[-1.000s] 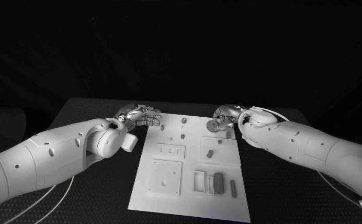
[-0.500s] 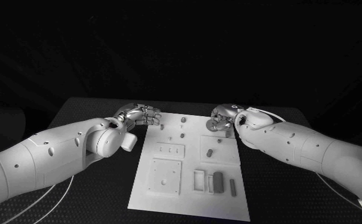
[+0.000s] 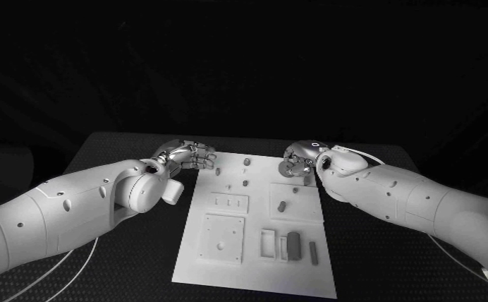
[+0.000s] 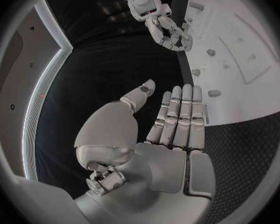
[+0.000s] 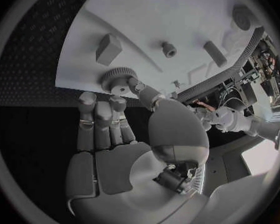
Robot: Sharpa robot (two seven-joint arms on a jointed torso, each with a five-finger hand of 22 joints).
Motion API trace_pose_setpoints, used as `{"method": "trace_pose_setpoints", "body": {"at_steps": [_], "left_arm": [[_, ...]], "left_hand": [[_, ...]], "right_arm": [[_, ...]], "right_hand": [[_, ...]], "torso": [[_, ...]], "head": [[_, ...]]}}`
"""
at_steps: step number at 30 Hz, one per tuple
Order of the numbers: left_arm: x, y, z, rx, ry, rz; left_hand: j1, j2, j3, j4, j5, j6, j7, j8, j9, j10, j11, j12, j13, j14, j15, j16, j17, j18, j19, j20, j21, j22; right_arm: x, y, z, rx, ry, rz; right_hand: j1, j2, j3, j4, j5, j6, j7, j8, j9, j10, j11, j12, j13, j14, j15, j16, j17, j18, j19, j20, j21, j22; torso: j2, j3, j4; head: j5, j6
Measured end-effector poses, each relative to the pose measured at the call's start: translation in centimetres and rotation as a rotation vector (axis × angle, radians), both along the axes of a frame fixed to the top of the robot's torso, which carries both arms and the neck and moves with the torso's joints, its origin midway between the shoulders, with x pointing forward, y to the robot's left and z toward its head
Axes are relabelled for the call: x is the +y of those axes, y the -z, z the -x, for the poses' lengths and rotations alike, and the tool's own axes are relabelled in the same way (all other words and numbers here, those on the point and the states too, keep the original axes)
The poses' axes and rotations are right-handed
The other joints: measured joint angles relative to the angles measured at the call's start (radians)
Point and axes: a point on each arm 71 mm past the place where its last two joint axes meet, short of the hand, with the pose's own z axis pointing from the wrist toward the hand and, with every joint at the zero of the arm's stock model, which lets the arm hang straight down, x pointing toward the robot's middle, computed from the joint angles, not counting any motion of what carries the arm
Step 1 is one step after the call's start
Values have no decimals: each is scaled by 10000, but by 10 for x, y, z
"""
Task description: Assemble the parts on the task board
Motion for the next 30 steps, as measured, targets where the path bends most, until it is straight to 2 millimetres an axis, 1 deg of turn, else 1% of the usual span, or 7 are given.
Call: {"method": "trace_pose_setpoints", "body": {"at_steps": [5,7,8,15,19,25,30], "left_arm": [[0,0,0,3,-4,-2],[0,0,0,4,-4,-1],[1,0,0,5,-6,-2],[2,0,0,7,-33,-9],[2,0,1,9,-20,-4],[2,0,1,10,-16,-3],[2,0,1,11,-17,-3]], "left_hand": [[0,0,0,0,0,0,0,0,0,0,0,0,0,0,0,0,0,0,0,0,0,2],[0,0,0,0,0,0,0,0,0,0,0,0,0,0,0,0,-1,0,0,0,0,2],[0,0,0,0,0,0,0,0,0,0,0,0,0,0,0,0,-1,0,0,0,0,2],[0,0,0,0,0,0,0,0,1,0,0,0,1,0,0,0,8,0,0,0,0,1],[0,0,0,0,0,0,0,0,1,0,0,0,1,0,0,0,8,0,0,0,0,1],[0,0,0,0,0,0,0,0,1,0,0,0,1,0,0,0,7,0,0,0,0,0],[0,0,0,0,0,0,0,0,1,0,0,-38,1,0,0,0,17,0,0,0,-37,0]], "right_arm": [[0,0,1,-35,-39,-58],[0,0,2,-71,-64,-87],[-1,1,2,-98,-78,-105],[1,1,9,-272,-280,-192],[12,-4,11,-458,-622,-152],[35,-22,14,-1003,-1270,-88],[52,-26,18,-1320,-1708,28]], "right_hand": [[178,175,-13,-12,14,-1,-1,2,-10,-14,-23,48,-36,1,-2,48,0,-10,-11,-10,41,0],[268,263,-39,-39,51,-5,-5,1,-43,-13,-125,48,-52,2,-2,48,-11,-12,-12,-10,41,0],[291,286,-40,-40,52,-51,-51,1,-43,-25,-171,81,-54,2,-3,55,-12,-12,-12,-10,66,0],[419,354,-71,-38,89,-52,-51,1,-44,-10,-234,107,-88,41,-43,107,-23,-11,25,-46,120,0],[518,376,-84,-52,90,-50,-53,3,-44,24,-268,107,-115,58,-59,107,-33,-11,25,-46,139,0],[518,376,-96,-64,90,-26,-78,7,-44,44,-289,107,-132,96,-95,107,-35,-11,62,-83,139,0],[517,375,-98,-65,89,-19,-84,8,-44,60,-305,107,-148,130,-126,107,-44,-11,64,-83,139,0]], "torso": [[0,5,-1],[0,5,-1],[0,5,-2],[0,3,-5],[1,0,-7],[-4,-6,2],[-7,-13,12]], "head": [[12,18],[13,20],[13,22],[24,37],[21,55],[30,78],[46,81]]}}
